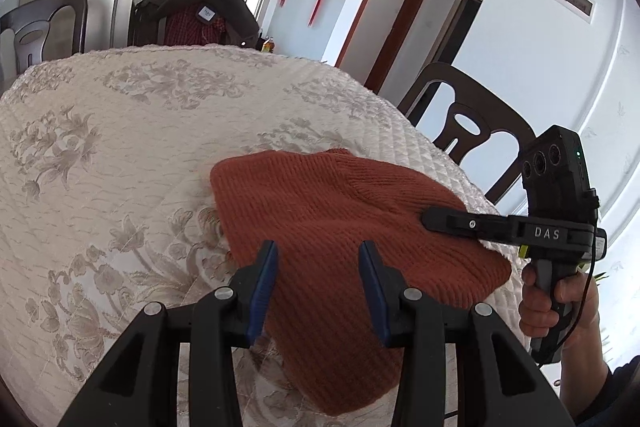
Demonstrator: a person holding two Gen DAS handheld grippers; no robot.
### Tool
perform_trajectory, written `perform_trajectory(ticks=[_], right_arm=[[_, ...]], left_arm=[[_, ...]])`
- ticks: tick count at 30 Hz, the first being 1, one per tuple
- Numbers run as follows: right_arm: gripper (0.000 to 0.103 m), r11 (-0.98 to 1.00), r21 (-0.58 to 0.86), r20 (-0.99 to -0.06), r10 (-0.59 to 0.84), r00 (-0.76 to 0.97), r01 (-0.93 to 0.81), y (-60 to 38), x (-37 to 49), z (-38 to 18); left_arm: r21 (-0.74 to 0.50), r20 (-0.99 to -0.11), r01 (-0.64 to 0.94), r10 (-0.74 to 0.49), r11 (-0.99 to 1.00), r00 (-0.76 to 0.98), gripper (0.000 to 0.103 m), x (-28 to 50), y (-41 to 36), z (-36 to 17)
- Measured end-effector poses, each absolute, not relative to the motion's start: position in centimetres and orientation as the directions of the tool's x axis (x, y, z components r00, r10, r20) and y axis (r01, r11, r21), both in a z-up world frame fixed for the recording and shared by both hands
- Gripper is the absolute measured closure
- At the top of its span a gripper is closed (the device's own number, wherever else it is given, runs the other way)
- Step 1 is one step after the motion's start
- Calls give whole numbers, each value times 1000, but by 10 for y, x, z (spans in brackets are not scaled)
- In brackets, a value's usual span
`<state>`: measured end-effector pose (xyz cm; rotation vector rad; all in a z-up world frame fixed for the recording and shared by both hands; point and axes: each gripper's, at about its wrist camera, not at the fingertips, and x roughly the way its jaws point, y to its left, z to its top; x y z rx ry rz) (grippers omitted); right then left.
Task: Fold small clothes
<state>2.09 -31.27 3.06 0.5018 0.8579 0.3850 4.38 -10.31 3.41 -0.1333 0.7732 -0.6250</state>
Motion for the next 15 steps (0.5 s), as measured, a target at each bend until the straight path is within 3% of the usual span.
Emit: perform_trajectory(ticks=[6, 9, 10, 15], right_arm=[[90, 835, 549, -671, 472, 572, -45, -339, 20, 7], [87, 820, 572, -648, 473, 598, -29, -348, 15, 8], [83, 842, 539, -658, 434, 616, -18, -348, 12, 13], [83, 910, 410, -641, 340, 688, -68, -338, -8, 52]], left_arm=[[-304, -644, 496, -560, 813, 522, 58, 44, -117, 19], [-284, -648, 496, -546, 821, 531, 57, 40, -116, 20], [-287, -651, 493, -545, 821, 529, 57, 39, -115, 22], [-256, -637, 511, -541, 821, 549, 57, 26, -111, 34]])
